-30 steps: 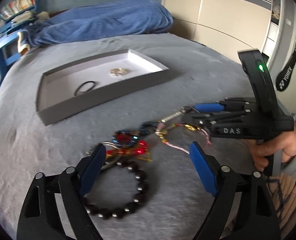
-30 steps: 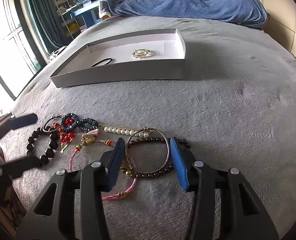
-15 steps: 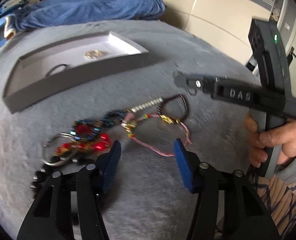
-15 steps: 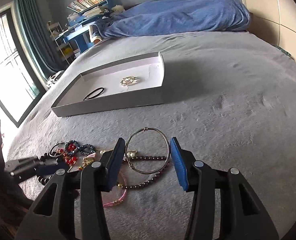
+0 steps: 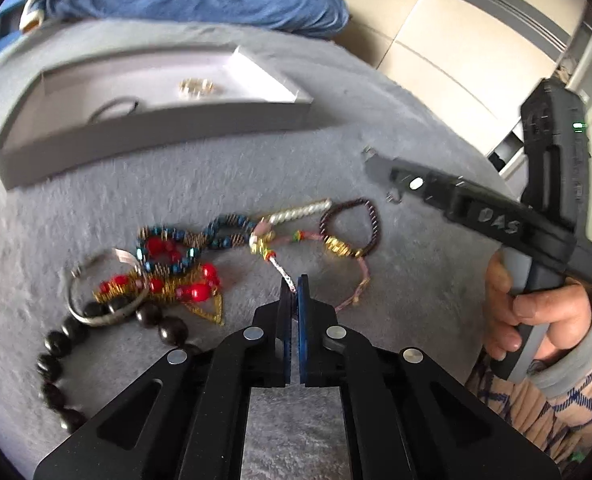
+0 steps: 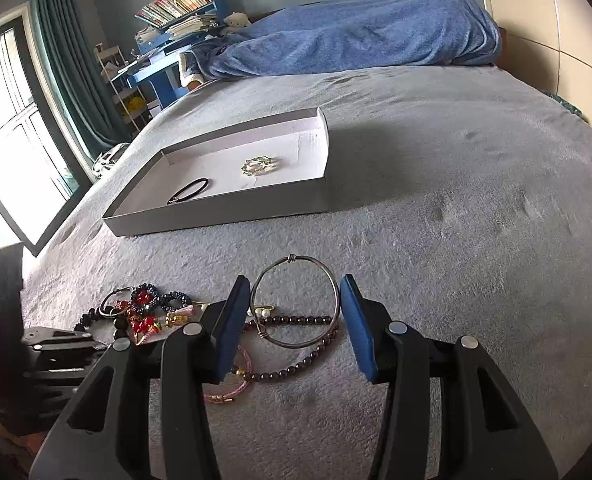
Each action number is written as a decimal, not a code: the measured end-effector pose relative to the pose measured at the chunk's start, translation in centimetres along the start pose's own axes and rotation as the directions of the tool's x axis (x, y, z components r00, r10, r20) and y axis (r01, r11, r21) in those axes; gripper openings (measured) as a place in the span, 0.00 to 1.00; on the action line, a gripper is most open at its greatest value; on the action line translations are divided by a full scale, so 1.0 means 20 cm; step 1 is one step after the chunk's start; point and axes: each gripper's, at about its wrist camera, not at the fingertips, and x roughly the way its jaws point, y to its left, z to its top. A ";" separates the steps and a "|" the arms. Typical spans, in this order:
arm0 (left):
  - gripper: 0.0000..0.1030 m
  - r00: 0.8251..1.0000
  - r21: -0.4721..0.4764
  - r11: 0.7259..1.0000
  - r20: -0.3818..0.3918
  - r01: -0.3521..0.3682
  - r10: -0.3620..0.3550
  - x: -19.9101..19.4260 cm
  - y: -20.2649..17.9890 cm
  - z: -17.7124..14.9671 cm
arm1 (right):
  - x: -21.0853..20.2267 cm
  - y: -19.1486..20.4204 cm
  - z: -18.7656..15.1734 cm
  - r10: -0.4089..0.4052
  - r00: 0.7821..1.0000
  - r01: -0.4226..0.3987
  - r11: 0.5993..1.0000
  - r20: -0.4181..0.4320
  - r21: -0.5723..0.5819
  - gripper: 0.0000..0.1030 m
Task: Organize jewelry
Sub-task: 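Grasp the silver hoop bracelet with the right tool while the left tool grasps the pink string bracelet, then carry both bracelets into the tray and open both tools to release them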
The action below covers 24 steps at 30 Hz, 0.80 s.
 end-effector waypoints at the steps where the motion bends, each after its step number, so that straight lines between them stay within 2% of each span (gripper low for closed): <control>1: 0.03 1.000 0.013 1.000 0.016 0.000 0.000 -0.02 -0.01 0.01 | 0.00 0.00 0.00 -0.001 1.000 0.001 1.000 0.001 0.001 0.45; 8: 0.03 0.991 0.055 0.997 0.124 -0.052 0.045 -0.19 0.02 0.11 | 0.01 0.02 0.02 0.002 1.000 -0.002 1.000 0.010 -0.002 0.45; 13: 0.03 0.976 0.037 0.995 0.201 -0.096 0.087 -0.32 0.12 0.21 | 0.01 0.05 0.06 0.011 1.000 -0.011 1.000 0.019 -0.015 0.45; 24: 0.03 0.940 0.018 0.979 0.282 -0.205 0.191 -0.46 0.37 0.49 | 0.09 0.13 0.27 0.029 0.999 -0.026 0.997 0.044 -0.073 0.45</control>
